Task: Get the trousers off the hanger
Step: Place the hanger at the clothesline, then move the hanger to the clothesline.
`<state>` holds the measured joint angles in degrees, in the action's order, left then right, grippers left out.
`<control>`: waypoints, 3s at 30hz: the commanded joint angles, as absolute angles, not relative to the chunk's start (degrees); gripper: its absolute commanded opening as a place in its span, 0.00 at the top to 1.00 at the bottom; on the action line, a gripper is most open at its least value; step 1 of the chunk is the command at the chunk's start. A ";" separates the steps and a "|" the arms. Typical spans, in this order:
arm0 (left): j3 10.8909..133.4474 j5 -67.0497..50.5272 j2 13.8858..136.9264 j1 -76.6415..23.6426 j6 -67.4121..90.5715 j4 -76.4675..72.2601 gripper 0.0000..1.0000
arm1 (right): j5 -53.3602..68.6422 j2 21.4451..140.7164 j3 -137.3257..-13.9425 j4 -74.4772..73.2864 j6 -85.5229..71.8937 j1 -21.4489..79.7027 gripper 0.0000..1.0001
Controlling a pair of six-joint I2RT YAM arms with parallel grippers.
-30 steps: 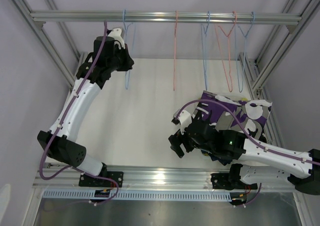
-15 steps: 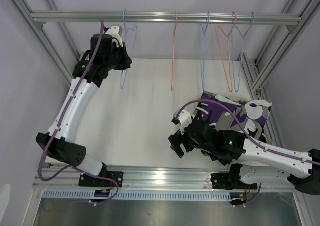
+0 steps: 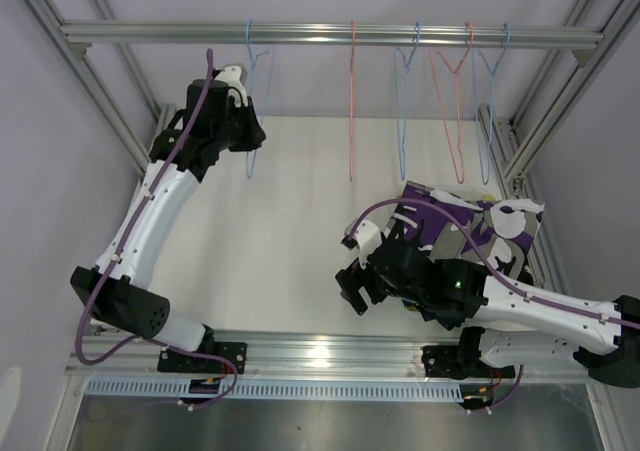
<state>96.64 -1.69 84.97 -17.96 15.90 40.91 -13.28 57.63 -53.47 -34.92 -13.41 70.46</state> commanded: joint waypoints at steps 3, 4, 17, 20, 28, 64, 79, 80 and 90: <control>90.89 -2.90 78.58 -17.49 16.96 37.80 0.69 | -13.97 58.36 -53.26 -34.10 -13.71 70.84 0.12; 90.36 -3.16 76.92 -17.49 17.14 37.36 0.67 | -13.71 58.53 -53.26 -34.10 -13.97 70.84 0.12; 74.80 -6.07 60.91 -19.16 17.58 32.17 0.42 | -13.18 55.29 -54.23 -35.68 -20.21 71.36 0.12; 73.31 -5.54 60.21 -19.68 16.88 31.47 0.42 | -14.06 53.62 -54.32 -36.56 -21.62 71.98 0.13; 70.40 2.80 62.57 -24.17 14.15 29.35 0.53 | -16.43 50.28 -54.41 -39.98 -24.17 74.09 0.13; 80.85 37.17 78.65 -47.28 11.50 31.71 0.99 | -17.58 43.33 -45.79 -36.91 -25.05 75.67 0.12; 86.31 40.08 84.12 -55.45 17.05 37.88 0.22 | -19.42 39.29 -46.05 -38.14 -26.45 77.17 0.12; 86.05 40.08 83.68 -55.98 17.22 38.14 0.20 | -19.68 39.29 -46.32 -38.32 -26.54 77.17 0.12; 85.08 40.78 75.87 -63.72 18.81 42.89 0.00 | -22.67 41.57 -53.78 -41.74 -26.37 77.17 0.11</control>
